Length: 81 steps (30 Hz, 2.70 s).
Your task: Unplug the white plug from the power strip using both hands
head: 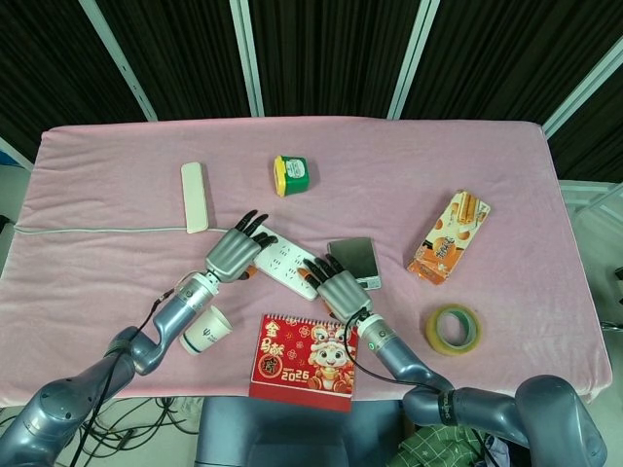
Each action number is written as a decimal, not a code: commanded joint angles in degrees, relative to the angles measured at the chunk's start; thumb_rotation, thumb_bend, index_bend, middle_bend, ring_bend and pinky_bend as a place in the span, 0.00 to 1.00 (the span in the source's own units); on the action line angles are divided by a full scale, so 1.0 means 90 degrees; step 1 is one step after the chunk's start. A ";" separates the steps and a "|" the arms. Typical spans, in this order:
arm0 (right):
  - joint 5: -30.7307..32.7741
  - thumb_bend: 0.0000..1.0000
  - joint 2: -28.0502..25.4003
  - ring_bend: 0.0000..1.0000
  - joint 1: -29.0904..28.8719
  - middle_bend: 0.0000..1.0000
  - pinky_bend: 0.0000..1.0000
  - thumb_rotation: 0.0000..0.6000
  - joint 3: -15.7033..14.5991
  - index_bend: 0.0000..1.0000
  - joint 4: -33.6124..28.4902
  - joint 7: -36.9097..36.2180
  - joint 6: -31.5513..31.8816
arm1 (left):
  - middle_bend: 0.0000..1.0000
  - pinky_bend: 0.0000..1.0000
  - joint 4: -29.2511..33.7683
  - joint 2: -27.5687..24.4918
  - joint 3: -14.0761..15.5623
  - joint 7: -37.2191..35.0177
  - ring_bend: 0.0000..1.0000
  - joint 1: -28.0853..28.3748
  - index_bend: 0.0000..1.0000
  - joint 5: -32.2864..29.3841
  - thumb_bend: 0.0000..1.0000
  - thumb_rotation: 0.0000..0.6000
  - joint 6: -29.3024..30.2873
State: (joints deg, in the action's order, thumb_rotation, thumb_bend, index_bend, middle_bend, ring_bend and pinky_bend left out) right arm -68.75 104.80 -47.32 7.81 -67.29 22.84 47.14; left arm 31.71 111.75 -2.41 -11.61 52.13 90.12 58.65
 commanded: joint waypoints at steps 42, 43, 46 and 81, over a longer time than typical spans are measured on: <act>-0.0228 0.78 0.0052 0.12 -0.0012 0.12 0.03 1.00 -0.0116 0.06 -0.0077 0.0016 0.0086 | 0.54 0.07 -0.0106 0.0042 0.0018 -0.0114 0.09 -0.0031 0.46 -0.0056 0.58 1.00 0.0001; -0.0249 0.78 0.0066 0.12 -0.0012 0.12 0.03 1.00 -0.0119 0.06 -0.0065 0.0019 0.0105 | 0.54 0.07 -0.0103 0.0040 0.0015 -0.0108 0.09 -0.0030 0.46 -0.0061 0.58 1.00 -0.0006; -0.0308 0.78 0.0101 0.12 -0.0005 0.12 0.03 1.00 -0.0143 0.06 -0.0050 0.0027 0.0152 | 0.54 0.07 -0.0095 0.0041 0.0010 -0.0085 0.09 -0.0030 0.46 -0.0078 0.58 1.00 -0.0039; 0.0017 0.78 -0.0065 0.22 -0.0028 0.25 0.04 1.00 -0.0229 0.30 -0.0155 0.0440 -0.0193 | 0.62 0.07 0.1453 -0.0932 -0.0239 0.0234 0.14 0.0251 0.58 -0.0446 0.63 1.00 -0.0860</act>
State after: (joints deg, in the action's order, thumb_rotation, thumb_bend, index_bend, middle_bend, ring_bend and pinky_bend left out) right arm -68.60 104.21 -47.57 5.75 -68.69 26.80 45.40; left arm 43.90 104.01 -4.14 -10.02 54.14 86.77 51.79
